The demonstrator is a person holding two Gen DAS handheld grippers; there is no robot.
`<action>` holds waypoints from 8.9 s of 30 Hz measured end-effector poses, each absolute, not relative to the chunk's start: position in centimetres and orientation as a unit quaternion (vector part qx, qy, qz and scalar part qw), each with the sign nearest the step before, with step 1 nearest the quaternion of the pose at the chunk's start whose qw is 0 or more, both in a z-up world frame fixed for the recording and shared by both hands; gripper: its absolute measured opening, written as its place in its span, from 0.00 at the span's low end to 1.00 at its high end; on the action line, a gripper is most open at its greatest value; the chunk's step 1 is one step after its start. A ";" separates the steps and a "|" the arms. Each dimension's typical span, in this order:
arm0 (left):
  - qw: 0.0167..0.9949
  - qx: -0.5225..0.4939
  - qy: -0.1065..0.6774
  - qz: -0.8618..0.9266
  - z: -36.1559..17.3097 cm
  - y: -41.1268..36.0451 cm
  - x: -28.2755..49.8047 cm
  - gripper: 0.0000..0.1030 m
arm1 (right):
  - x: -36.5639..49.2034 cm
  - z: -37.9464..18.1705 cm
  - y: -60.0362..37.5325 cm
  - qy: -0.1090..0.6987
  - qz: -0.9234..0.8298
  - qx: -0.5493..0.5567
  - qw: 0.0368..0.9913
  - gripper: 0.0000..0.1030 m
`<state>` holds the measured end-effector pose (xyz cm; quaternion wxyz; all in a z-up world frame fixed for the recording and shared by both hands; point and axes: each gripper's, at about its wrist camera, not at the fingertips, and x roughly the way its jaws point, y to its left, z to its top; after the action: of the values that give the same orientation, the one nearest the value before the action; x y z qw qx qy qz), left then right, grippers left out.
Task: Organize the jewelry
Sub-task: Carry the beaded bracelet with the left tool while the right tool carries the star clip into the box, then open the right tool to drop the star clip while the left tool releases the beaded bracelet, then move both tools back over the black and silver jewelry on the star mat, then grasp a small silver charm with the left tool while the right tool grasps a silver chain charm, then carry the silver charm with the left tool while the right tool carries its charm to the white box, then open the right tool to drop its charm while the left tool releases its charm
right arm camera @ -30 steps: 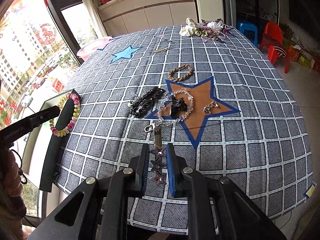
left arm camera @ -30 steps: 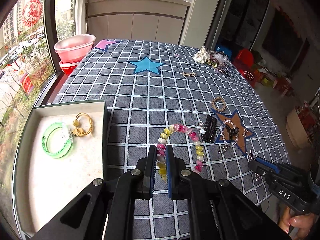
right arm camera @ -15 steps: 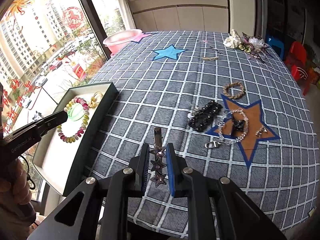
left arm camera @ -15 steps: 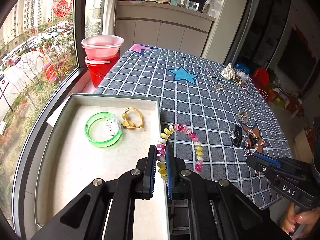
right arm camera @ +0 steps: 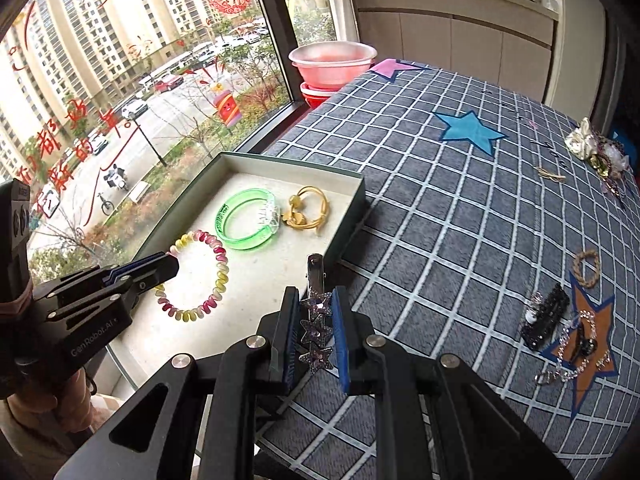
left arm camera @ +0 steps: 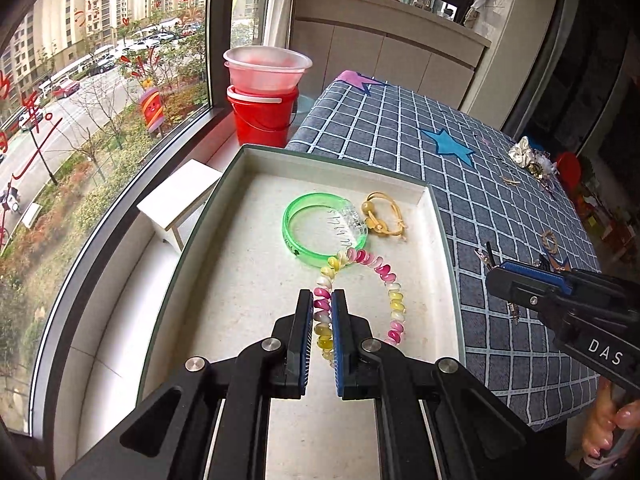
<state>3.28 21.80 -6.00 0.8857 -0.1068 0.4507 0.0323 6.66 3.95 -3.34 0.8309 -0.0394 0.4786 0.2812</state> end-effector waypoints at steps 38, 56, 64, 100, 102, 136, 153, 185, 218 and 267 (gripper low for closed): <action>0.850 -0.064 0.511 0.109 -9.8 23.6 6.8 0.16 | 12.1 -9.2 11.8 0.531 0.289 -0.099 0.790 0.41; 0.873 -0.053 0.467 0.129 -7.1 22.4 5.5 1.00 | 11.1 -4.3 5.8 0.490 0.261 -0.026 0.831 0.68; 0.888 -0.007 0.447 0.105 -3.7 19.8 5.1 1.00 | 9.6 -2.7 0.7 0.472 0.250 0.035 0.845 0.80; 0.861 0.086 0.486 -0.123 -6.5 -3.2 11.9 0.92 | 4.7 -8.2 -26.8 0.499 0.008 0.120 0.858 0.91; 0.857 0.088 0.492 -0.124 -6.9 -3.6 12.4 0.92 | 5.1 -8.3 -26.8 0.498 0.003 0.108 0.861 0.91; 0.825 0.059 0.524 -0.204 -9.6 -6.8 15.9 0.42 | 11.0 -10.2 -24.4 0.472 -0.014 -0.001 0.882 0.35; 0.847 0.043 0.493 -0.194 -6.2 -4.2 11.9 0.18 | 7.3 -8.8 -25.1 0.474 0.019 0.068 0.878 0.27; 0.898 -0.050 0.430 -0.080 -2.4 11.4 2.4 0.18 | 3.6 -3.9 -15.8 0.464 0.107 0.073 0.876 0.27; 0.873 -0.102 0.474 0.052 -9.1 25.3 1.5 0.18 | 9.1 -6.9 10.6 0.507 0.300 -0.036 0.807 0.27; 0.878 -0.045 0.468 0.092 -6.5 22.2 2.0 0.19 | 10.2 -4.1 5.2 0.483 0.283 0.030 0.829 0.77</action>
<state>1.96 22.19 -6.52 0.8780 -0.0447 0.4676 0.0922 10.17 5.17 -4.05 0.8285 0.0298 0.4826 0.2825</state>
